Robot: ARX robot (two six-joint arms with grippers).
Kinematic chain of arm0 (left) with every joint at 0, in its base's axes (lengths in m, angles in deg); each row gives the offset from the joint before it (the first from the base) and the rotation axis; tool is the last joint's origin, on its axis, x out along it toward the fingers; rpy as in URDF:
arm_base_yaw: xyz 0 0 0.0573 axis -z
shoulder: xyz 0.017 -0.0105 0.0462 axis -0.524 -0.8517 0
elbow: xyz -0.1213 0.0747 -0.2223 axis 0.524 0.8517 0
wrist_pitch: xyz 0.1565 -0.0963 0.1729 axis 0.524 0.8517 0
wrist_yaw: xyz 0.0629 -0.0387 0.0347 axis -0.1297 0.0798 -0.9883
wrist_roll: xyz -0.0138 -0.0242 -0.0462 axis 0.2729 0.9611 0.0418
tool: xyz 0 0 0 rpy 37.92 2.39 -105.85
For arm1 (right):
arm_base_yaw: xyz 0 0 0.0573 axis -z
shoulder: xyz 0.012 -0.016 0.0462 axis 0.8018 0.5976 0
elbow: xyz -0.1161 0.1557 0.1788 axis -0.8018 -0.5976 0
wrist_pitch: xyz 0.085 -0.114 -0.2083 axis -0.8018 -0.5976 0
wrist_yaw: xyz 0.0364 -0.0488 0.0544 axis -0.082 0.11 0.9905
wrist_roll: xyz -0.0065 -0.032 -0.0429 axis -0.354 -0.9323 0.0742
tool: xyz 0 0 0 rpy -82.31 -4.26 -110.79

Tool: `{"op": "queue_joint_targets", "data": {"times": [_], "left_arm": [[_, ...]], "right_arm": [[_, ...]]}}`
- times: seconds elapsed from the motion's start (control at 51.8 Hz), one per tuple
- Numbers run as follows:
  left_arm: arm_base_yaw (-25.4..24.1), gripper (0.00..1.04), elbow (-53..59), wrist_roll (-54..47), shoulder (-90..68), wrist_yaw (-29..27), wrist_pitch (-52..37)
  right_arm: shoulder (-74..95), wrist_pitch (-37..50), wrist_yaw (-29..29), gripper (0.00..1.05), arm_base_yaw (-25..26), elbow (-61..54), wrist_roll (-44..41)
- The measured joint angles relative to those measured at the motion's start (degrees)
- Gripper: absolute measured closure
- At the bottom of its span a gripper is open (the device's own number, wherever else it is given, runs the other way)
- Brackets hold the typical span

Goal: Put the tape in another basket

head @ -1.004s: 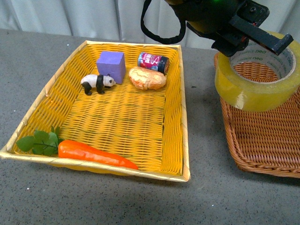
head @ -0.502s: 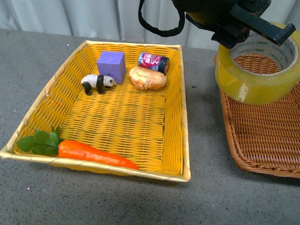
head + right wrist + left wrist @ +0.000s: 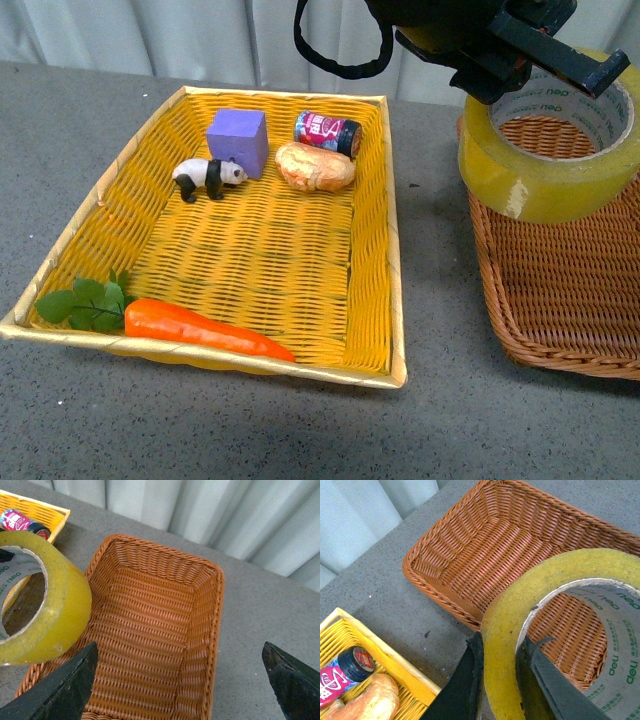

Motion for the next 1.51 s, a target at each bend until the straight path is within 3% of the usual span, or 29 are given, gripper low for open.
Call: {"op": "queue_joint_targets", "data": {"times": [0.212,0.406,0.985,1.332,1.352,1.448,1.468,1.506], "left_arm": [[0.0,0.89,0.0,0.0,0.0,0.0,0.0],[0.0,0.89,0.0,0.0,0.0,0.0,0.0],[0.0,0.89,0.0,-0.1,0.0,-0.1,0.0],[0.1,0.89,0.0,0.6,0.0,-0.6,-0.1],[0.2,0.89,0.1,1.5,0.0,-1.8,-0.6],[2.4,0.89,2.9,12.7,0.4,-19.1,-8.9],[2.5,0.89,3.0,13.3,0.4,-19.1,-9.2],[3.3,0.89,3.3,18.8,0.5,-24.5,-10.2]], "right_arm": [[17.1,-13.6,6.6,0.09,-2.7,17.9,0.0],[23.4,-16.5,7.6,0.09,-4.8,24.7,-0.8],[32.1,-22.3,5.9,0.1,-8.6,29.5,-4.9],[34.5,-24.6,6.3,0.61,-9.6,33.0,-4.4],[34.6,-24.8,6.4,0.63,-9.7,33.1,-4.2],[35.5,-25.9,6.6,0.77,-9.3,35.2,-2.8],[35.7,-26.1,6.7,0.79,-9.1,35.6,-2.0],[35.9,-26.6,7.6,0.83,-8.7,36.3,-0.9]]}}
